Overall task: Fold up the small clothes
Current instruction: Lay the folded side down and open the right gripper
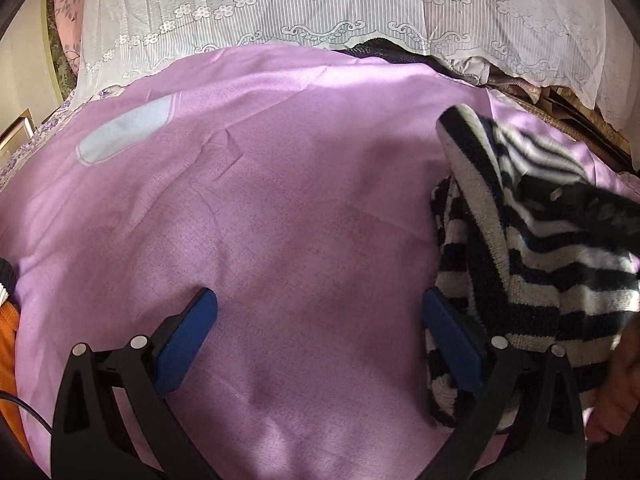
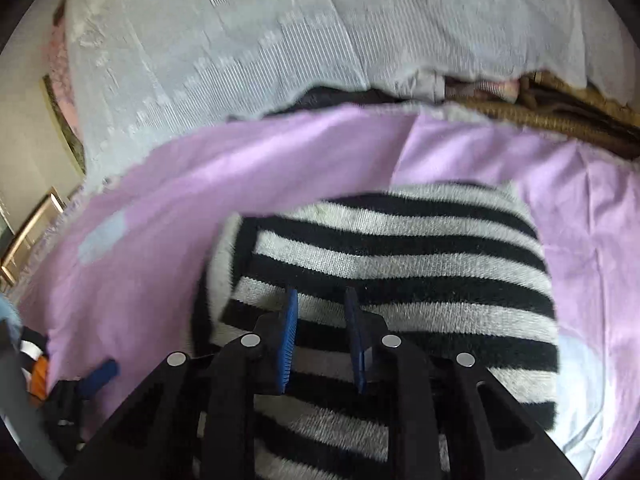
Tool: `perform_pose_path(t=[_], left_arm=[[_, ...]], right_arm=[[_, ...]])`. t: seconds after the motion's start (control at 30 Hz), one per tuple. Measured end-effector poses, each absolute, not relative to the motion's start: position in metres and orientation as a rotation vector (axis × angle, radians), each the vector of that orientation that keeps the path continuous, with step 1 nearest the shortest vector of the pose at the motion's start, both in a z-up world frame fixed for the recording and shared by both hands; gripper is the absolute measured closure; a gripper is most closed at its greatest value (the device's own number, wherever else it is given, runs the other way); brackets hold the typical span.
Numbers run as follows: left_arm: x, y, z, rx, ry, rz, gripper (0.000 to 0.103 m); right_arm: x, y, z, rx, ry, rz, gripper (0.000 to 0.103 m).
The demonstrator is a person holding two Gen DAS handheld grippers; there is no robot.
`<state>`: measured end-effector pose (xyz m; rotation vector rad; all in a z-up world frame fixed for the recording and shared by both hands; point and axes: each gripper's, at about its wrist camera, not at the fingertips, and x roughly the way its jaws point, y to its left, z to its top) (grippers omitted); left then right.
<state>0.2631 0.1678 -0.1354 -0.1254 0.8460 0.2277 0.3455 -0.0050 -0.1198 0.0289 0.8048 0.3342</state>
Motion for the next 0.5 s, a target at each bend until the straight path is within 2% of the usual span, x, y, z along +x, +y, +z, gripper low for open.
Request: perform_pose_path(t=[0.3,0.43,0.5], left_arm=[[0.264,0.169,-0.136,-0.131,0.845,0.231,0.004],[0.265,0.169,-0.136,-0.133,0.847,0.230,0.004],[0.265,0.169,-0.136,-0.133,0.847,0.230,0.004]], right_arm=[[0.330,-0.019,-0.114,0.080,0.745,0.361,0.080],[0.291,-0.036,-0.100,0.031,0.668,0.370,0.073],[0.273,-0.044,-0.101,-0.017,0.652,0.355,0.073]])
